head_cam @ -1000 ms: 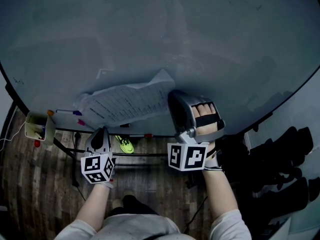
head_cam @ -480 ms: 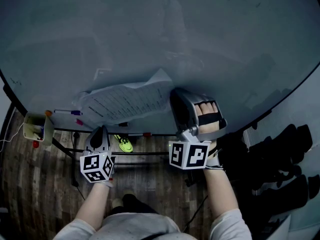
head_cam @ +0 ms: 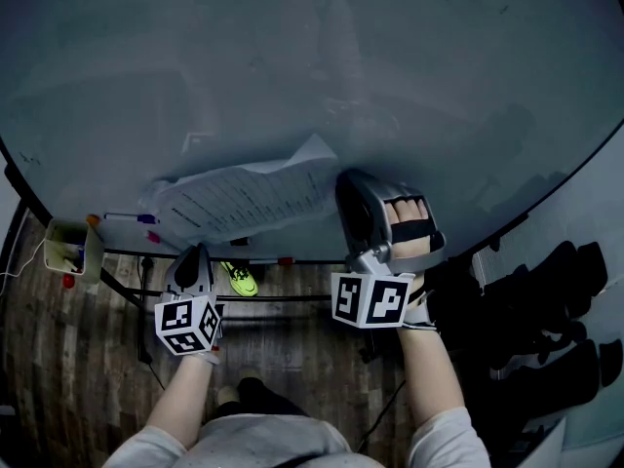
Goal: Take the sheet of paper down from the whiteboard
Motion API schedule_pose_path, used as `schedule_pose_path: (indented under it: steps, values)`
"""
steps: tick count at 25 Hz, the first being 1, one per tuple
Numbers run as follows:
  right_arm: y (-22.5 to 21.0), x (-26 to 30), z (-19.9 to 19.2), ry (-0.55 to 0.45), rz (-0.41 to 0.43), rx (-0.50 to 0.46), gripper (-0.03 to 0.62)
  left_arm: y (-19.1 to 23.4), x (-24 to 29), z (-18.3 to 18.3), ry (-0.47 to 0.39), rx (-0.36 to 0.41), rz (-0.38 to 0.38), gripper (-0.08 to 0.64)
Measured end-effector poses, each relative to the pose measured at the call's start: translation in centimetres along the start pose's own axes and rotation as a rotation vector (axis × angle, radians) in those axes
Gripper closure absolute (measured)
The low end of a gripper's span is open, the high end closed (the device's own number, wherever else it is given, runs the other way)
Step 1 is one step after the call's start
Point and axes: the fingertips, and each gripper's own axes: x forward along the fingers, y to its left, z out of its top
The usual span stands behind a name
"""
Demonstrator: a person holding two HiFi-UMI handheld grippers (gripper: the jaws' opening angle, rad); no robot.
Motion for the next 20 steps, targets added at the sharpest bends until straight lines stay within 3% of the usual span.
schedule_pose_path:
  steps: [20]
  values:
    - [0.1, 0.4, -1.0, 0.032, -0.014, 0.027, 0.459, 1.1, 0.4, -0.6, 0.001, -0.053, 0.015, 0.545]
